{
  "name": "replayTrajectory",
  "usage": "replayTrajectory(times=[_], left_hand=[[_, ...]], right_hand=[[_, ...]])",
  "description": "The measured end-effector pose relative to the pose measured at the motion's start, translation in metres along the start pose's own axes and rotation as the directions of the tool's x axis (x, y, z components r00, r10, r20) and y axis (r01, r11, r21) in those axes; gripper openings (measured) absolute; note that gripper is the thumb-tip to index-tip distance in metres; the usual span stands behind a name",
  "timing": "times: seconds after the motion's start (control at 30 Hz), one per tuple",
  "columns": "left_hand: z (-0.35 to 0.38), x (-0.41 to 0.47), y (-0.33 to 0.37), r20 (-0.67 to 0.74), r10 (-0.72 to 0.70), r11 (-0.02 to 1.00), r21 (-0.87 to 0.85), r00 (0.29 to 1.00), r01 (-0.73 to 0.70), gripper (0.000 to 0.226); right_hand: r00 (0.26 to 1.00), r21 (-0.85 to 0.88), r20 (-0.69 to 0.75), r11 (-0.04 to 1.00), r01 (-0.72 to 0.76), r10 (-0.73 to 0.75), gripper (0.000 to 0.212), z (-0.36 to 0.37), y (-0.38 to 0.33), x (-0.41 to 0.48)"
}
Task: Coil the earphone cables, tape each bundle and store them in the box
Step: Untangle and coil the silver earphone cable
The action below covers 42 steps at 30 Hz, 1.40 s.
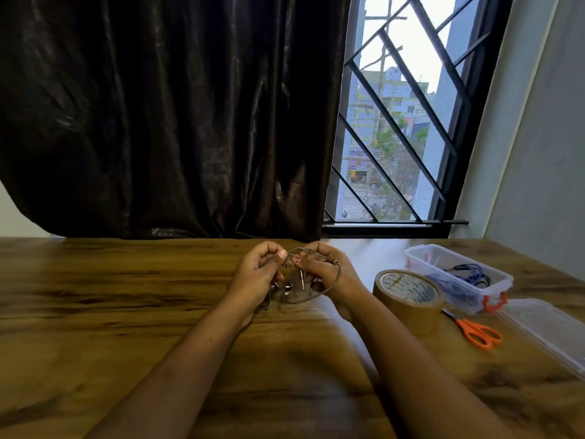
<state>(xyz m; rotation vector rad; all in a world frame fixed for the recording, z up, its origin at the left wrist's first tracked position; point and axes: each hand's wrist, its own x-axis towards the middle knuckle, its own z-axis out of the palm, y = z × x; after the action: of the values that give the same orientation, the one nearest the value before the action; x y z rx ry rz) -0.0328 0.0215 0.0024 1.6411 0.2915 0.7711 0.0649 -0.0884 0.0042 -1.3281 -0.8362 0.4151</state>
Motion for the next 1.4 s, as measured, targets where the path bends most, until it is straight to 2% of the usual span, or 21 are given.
replayTrajectory(times=[0.13,0.27,0.37,0.5,0.77,0.83,0.9,1.0,1.17,1.27,1.4], left_hand=[[-0.001,0.0,-0.001,0.053,-0.008,1.0,-0.018,0.999,0.009,0.008],[-0.002,0.001,-0.002,0.036,-0.001,1.0,-0.01,0.999,0.002,0.008],[-0.002,0.002,-0.001,0.061,0.016,1.0,0.014,0.998,-0.017,0.012],[0.002,0.003,0.001,0.089,0.055,0.994,0.094,0.994,-0.064,0.028],[0.006,0.002,-0.001,-0.048,0.169,0.977,0.136,0.984,-0.162,0.033],[0.005,0.003,-0.004,-0.071,0.182,0.967,0.192,0.981,-0.165,0.03],[0.003,0.003,-0.008,-0.114,0.179,0.959,0.244,0.977,-0.147,0.028],[-0.003,0.004,-0.01,-0.255,0.143,0.963,0.26,0.956,-0.074,0.024],[-0.02,0.014,-0.019,-0.477,-0.01,0.992,0.107,0.879,0.069,0.022],[-0.025,0.016,-0.019,-0.434,-0.049,0.982,0.144,0.9,0.123,0.027],[-0.014,0.013,-0.015,-0.2,-0.046,0.921,0.371,0.979,0.119,0.032]], right_hand=[[0.996,-0.067,-0.071,0.997,0.046,-0.051,0.004,0.004,-0.001,0.004],[0.983,-0.217,-0.143,0.973,0.081,-0.114,0.007,0.008,0.007,0.009],[0.979,-0.205,-0.176,0.977,0.062,-0.099,0.011,0.011,0.012,0.009],[0.972,-0.224,-0.217,0.974,0.039,-0.088,0.009,0.009,0.015,0.008],[0.982,-0.179,-0.187,0.984,-0.002,-0.032,0.026,0.01,0.006,0.003],[0.99,-0.116,-0.138,0.993,-0.034,0.018,0.025,0.01,0.004,0.001],[0.995,0.048,-0.049,0.995,-0.083,0.085,0.02,0.011,0.0,-0.002],[0.995,0.181,0.035,0.979,-0.098,0.093,0.009,0.009,-0.006,-0.005],[0.993,0.36,0.003,0.927,-0.109,0.115,0.005,0.002,-0.008,-0.003],[0.995,0.343,-0.031,0.936,-0.082,0.098,0.009,-0.003,-0.007,-0.002],[0.997,0.318,-0.019,0.946,-0.061,0.07,0.016,-0.002,-0.005,-0.002]])
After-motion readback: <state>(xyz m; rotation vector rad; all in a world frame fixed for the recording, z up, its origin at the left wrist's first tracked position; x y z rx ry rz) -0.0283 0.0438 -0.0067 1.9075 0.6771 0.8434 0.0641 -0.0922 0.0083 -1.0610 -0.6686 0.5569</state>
